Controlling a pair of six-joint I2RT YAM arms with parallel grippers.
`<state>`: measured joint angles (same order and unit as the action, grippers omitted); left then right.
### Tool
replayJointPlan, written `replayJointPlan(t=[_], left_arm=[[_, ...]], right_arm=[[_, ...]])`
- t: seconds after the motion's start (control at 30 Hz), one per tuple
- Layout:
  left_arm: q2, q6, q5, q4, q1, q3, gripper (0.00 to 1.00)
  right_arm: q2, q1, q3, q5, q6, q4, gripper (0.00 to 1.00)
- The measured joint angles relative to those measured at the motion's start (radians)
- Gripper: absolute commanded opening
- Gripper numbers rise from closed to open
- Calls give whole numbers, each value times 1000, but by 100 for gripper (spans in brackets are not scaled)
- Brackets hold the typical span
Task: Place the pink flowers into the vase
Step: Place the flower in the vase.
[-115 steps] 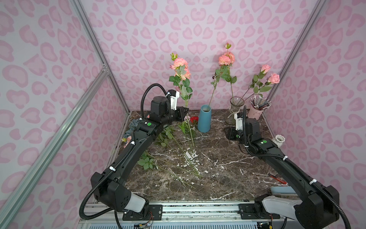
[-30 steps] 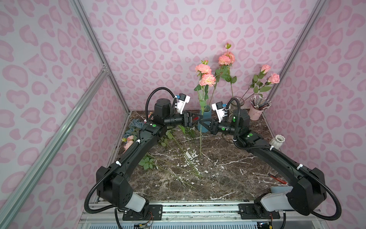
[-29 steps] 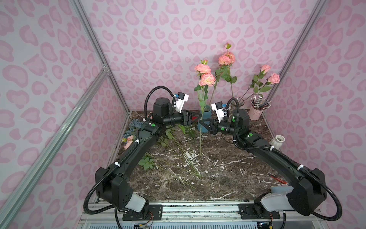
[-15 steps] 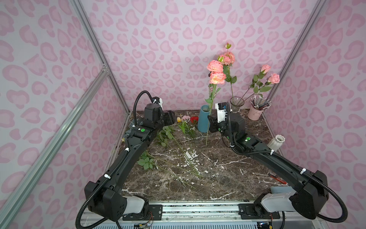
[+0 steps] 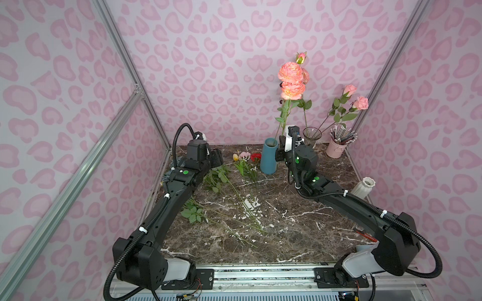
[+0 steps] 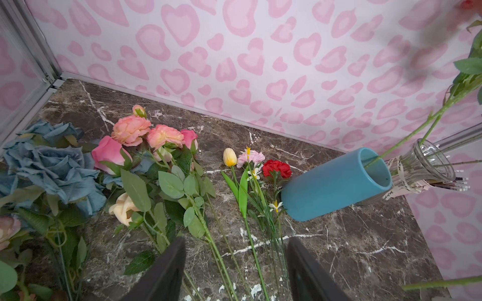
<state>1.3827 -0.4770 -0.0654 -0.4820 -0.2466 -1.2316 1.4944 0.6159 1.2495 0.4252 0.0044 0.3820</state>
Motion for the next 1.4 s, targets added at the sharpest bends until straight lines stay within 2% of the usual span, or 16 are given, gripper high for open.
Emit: replayJointPlan(t=[0.33, 0.67, 1.4], left_arm=[[-6, -11, 39, 7, 32, 12, 64], [-5, -21, 66, 11, 48, 16, 64], [7, -25, 103, 29, 66, 17, 64]], right_arm=[[100, -62, 156, -13, -19, 54, 0], [154, -119, 215, -82, 8, 56, 0], [396, -163, 452, -191, 5, 12, 0]])
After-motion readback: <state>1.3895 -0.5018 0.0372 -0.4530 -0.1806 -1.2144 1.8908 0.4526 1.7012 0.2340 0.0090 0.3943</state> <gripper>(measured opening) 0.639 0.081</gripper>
